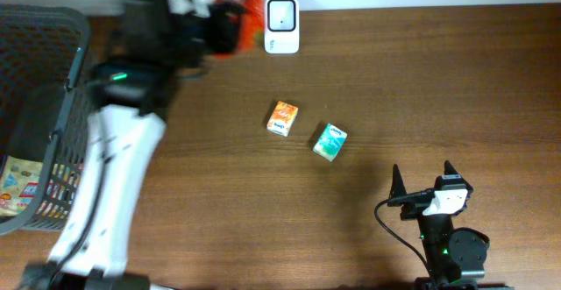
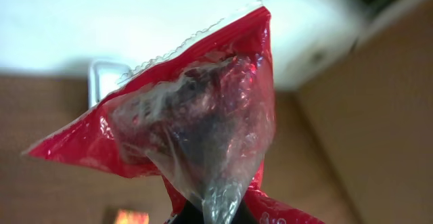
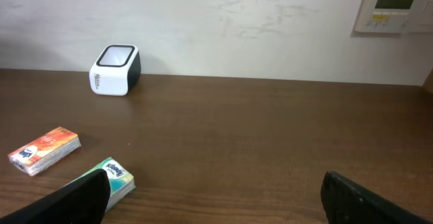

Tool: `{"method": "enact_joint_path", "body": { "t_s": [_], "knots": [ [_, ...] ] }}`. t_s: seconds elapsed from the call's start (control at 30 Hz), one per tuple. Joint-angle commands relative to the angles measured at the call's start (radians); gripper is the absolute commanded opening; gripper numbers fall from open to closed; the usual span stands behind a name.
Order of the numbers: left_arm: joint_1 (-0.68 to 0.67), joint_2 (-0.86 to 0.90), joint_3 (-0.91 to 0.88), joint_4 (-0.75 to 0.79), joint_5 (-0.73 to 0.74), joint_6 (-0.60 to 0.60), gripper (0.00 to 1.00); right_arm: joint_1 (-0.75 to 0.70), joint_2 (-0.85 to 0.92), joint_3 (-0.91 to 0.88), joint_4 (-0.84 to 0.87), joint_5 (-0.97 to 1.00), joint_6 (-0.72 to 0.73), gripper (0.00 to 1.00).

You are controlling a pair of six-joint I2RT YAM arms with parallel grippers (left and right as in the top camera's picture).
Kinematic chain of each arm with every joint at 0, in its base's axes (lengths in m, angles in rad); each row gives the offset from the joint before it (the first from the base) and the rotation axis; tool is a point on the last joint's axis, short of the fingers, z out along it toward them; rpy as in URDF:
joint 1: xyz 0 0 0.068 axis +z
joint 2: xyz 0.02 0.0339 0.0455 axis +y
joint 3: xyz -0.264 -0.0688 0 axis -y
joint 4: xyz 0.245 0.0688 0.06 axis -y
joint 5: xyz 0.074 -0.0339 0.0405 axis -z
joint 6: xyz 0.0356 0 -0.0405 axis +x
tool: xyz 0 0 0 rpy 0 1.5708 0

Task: Scan the item barcode
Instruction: 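Take the red snack bag from the basket with left gripper, drop on table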

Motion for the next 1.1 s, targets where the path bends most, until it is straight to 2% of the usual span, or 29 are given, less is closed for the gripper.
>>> {"method": "enact_joint_path", "body": {
  "t_s": [0.0,0.1,0.13,0.2,0.23,0.27,0.3,0.37,0.43,0.57,0.63,0.7,0.73,0.83,0.87,0.93,1.0,1.07],
  "knots": [
    [-0.162,0.208,0.006,0.019,-0.090,0.073,0.00,-0.006,-0.007,-0.008,-0.001,0.001,0.012,0.99],
    [-0.320,0.439,0.006,0.179,-0.091,0.073,0.01,-0.006,-0.007,-0.008,-0.001,0.002,0.012,0.99],
    [-0.367,0.502,0.006,0.223,-0.091,0.073,0.04,-0.006,-0.007,-0.008,-0.001,0.002,0.012,0.98],
    [-0.436,0.594,0.006,0.298,-0.103,0.074,0.18,-0.006,-0.007,-0.008,-0.001,0.002,0.012,0.98],
    [-0.451,0.607,0.006,0.301,-0.166,0.074,0.37,-0.006,-0.007,-0.008,-0.001,0.002,0.012,0.99],
    [-0.458,0.609,0.006,0.289,-0.241,0.088,0.50,-0.006,-0.007,-0.008,-0.001,0.001,0.012,0.99],
    [-0.457,0.609,0.006,0.291,-0.248,0.100,0.64,-0.006,-0.007,-0.008,-0.001,0.001,0.012,0.99],
    [-0.425,0.581,0.014,0.282,-0.246,0.100,0.60,-0.006,-0.007,-0.008,-0.001,0.002,0.012,0.99],
    [-0.312,0.422,0.018,0.212,-0.247,0.108,0.70,-0.006,-0.007,-0.008,-0.001,0.002,0.012,0.98],
    [-0.002,0.110,0.018,0.056,-0.198,0.111,0.73,-0.006,-0.007,-0.008,-0.001,0.001,0.012,0.99],
    [0.220,-0.024,0.018,-0.068,-0.198,0.110,0.89,-0.006,-0.007,-0.008,-0.001,0.002,0.012,0.99],
    [0.492,-0.116,0.018,-0.201,-0.199,0.110,0.99,-0.006,-0.007,-0.008,-0.001,0.002,0.012,0.98],
    [0.617,-0.130,0.018,-0.234,-0.203,0.110,0.99,-0.006,-0.007,-0.008,-0.001,0.002,0.012,0.98],
    [0.875,-0.098,0.018,-0.331,-0.225,0.110,1.00,-0.006,-0.007,-0.008,-0.001,0.002,0.012,0.98],
    [0.939,-0.061,0.017,-0.357,-0.276,0.110,0.94,-0.006,-0.007,-0.008,-0.001,0.001,0.012,0.98],
    [0.973,0.026,0.002,-0.412,-0.353,0.102,0.94,-0.006,-0.007,-0.008,-0.001,0.002,0.012,0.99],
    [0.952,0.138,-0.011,-0.456,-0.387,0.101,0.94,-0.006,-0.007,-0.008,-0.001,0.002,0.012,0.99],
    [0.920,0.247,-0.011,-0.505,-0.498,0.067,0.95,-0.006,-0.007,-0.008,-0.001,0.002,0.012,0.99]
  ]
}}
